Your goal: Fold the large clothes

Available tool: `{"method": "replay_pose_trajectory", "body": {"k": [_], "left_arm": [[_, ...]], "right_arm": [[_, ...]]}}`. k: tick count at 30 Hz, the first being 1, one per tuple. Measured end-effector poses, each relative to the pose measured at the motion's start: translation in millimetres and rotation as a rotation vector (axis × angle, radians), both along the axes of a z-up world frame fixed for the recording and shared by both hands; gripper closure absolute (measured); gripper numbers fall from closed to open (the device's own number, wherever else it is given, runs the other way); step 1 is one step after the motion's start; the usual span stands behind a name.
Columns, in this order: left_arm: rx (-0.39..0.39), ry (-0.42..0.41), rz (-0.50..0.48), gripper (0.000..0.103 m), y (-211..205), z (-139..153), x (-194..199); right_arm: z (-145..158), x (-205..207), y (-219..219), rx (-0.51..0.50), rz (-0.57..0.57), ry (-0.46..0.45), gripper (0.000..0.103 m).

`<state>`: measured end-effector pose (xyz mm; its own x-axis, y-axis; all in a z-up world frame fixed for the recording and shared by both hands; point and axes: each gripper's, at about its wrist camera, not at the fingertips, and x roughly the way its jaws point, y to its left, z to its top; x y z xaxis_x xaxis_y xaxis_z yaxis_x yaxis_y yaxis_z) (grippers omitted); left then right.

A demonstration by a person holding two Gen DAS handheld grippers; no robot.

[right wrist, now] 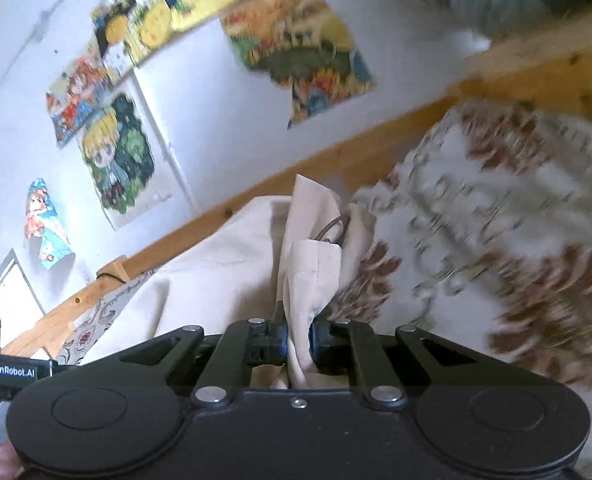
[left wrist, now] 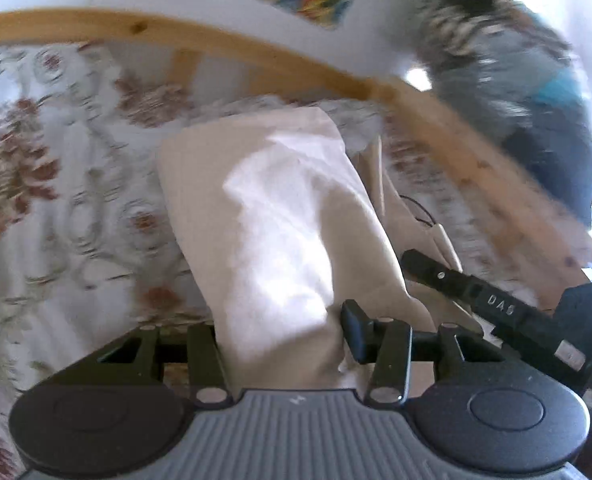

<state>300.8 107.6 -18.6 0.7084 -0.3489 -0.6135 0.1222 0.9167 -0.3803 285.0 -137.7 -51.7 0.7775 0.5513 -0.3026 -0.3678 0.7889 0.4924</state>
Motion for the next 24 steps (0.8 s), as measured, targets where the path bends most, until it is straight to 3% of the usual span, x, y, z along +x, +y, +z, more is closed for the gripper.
{"method": "replay_pose_trajectory", "body": {"k": [3,7,11,14,17,20,24], "left_arm": [[0.002,0.086,0.049,0.050,18.3,-34.1,10.4],[-0.112,0.104,0.132,0.041,40.0,-63.3,-3.8],[0.025,0.087,0.136,0.028,24.7,-53.4,-11.8],[0.128,0.086,0.164,0.012,11.8,-41.8,-18.9],[0.148,0.073,0.191,0.007,4.1,-28.6,-28.4],[0.159,0.057,0.242,0.004,-0.8,-12.8,-41.0],[0.161,-0.012,0.279,0.002,-7.9,8.4,-63.8]], "right_arm": [[-28.6,22.3,31.4,-0.066,0.012,0.089,0.092],[-47.8,36.1,44.4,-0.285,-0.053,0.148,0.085],[-49.6,37.8,32.4,-0.302,-0.016,0.143,0.080],[-46.3,33.5,31.6,-0.320,-0.004,0.128,0.079],[-39.1,19.4,27.7,-0.336,-0.004,0.096,0.077],[-24.6,-4.1,23.8,-0.361,0.018,0.026,0.063],[1.8,-34.6,18.9,-0.358,0.018,-0.052,0.028]]}}
